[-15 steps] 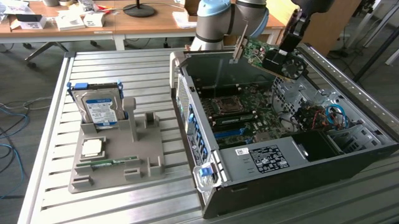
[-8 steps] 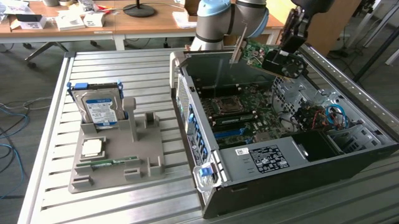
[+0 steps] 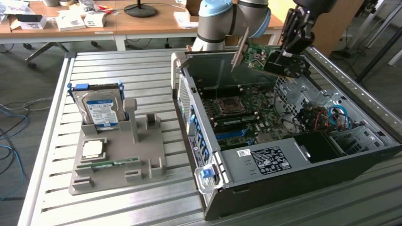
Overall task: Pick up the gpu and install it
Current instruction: 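Insert the gpu into the slot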
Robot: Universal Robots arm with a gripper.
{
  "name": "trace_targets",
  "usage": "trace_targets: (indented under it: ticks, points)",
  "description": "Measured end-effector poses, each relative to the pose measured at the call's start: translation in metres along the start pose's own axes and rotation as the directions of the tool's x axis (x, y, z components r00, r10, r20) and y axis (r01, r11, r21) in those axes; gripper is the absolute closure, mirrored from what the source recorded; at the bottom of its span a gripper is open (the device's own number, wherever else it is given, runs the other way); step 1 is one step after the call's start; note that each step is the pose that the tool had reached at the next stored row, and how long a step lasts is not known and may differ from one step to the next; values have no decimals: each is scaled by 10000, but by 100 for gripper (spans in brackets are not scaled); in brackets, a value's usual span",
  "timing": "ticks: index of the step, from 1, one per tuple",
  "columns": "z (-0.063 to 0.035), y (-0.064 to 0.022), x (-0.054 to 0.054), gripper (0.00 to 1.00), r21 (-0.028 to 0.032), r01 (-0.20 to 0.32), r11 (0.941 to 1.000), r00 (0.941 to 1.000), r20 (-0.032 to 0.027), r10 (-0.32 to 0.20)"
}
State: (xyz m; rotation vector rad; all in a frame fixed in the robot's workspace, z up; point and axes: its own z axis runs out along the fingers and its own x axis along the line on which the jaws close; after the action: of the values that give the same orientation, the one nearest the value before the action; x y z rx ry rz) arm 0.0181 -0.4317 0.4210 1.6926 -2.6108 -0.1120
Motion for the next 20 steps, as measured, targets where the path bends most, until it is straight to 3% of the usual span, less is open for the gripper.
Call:
trace_targets:
  ticks: [3,7,12,17,20]
  points:
    - [1,0,0,74,-9,538,9986,9985,-41,-538]
    - [3,0,0,74,-26,1262,9920,9920,-94,-1262]
    - [5,-1,0,74,-51,2162,9763,9762,-160,-2162]
    - [5,-1,0,74,-81,2975,9547,9544,-220,-2976]
    - [6,-1,0,74,-83,3029,9530,9527,-222,-3030]
